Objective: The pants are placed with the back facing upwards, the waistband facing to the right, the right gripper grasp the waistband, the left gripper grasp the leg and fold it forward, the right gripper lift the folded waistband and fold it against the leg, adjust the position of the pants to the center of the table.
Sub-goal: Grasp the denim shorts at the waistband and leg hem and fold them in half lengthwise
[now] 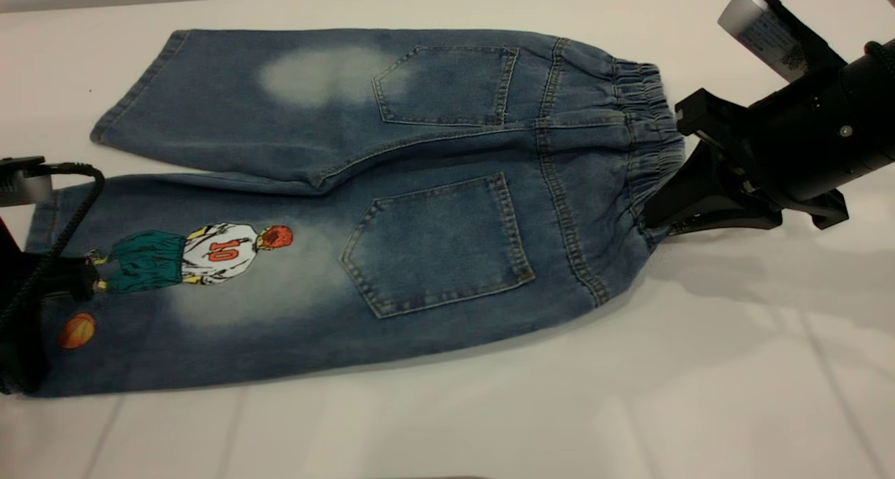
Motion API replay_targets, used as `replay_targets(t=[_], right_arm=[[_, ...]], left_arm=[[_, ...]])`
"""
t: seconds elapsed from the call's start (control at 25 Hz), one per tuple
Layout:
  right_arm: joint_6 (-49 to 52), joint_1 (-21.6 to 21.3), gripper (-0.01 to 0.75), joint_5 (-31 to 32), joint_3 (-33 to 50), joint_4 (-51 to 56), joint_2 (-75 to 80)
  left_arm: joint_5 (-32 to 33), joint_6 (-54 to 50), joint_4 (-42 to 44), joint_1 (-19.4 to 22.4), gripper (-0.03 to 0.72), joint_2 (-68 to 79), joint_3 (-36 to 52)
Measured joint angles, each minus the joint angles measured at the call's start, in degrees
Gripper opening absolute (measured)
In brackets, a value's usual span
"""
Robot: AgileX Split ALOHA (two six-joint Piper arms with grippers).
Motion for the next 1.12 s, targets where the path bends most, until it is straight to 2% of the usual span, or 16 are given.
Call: replay_targets(t=[0.12,0.44,0.76,0.88,1.12], right_arm=[[0.86,-0.96,0.036,1.81,0.00,-1.75,0.00],[6.05,-7.43,0.036,6.26,0.00,-8.78,-4.91],[7.75,-7.99,0.036,7.48,-2.90,-10.30,-13.07],[8.03,-7.99,0.036,6.42,-6.27,-10.51,-13.07],[7.97,-7.99,0.036,5.02,-12.41,-10.19,-9.39]], left_arm=[[2.01,2.05,-0.91,0.00,0.052,-1.48,-0.70],[5.30,9.33,-7.54,0.00,0.052,-18.49,-4.06],[5.71,10.55,-8.15,0.00,0.052,-23.14,-10.93],[1.65,10.60,-9.10,0.00,0.052,-22.11,-11.56],[-10.52,10.90,-11.35,0.00,0.052,-16.62,-11.77]])
